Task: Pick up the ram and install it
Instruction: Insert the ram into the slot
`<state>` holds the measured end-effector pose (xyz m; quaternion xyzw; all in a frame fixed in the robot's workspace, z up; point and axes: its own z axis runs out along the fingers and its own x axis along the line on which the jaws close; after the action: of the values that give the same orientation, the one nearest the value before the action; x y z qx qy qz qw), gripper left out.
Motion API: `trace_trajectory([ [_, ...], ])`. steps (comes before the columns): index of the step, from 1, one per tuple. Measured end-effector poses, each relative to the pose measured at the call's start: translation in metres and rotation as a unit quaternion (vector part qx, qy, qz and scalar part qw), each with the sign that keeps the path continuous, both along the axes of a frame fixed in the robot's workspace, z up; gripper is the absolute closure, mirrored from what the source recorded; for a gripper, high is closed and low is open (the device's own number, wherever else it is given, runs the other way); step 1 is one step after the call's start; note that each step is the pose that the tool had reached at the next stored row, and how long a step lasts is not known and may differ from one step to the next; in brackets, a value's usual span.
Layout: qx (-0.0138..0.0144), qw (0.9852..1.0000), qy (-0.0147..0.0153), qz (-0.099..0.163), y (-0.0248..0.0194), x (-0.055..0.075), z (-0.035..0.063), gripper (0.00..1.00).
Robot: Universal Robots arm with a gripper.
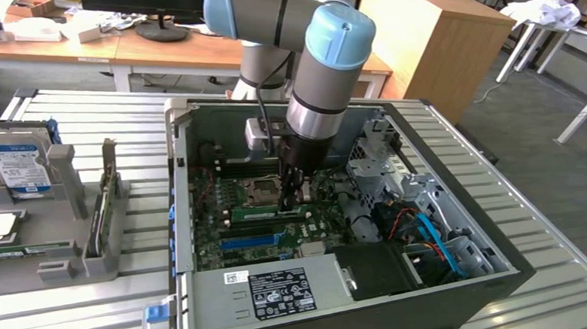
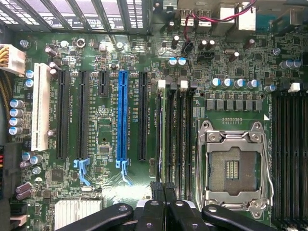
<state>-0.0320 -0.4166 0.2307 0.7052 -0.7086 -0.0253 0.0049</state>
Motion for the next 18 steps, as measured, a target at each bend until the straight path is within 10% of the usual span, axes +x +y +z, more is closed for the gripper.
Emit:
trace_trajectory([
  [18,0.0002,1.0000,-0.0043,0.000,0.0002,0.0003,-0.0007,0.88],
])
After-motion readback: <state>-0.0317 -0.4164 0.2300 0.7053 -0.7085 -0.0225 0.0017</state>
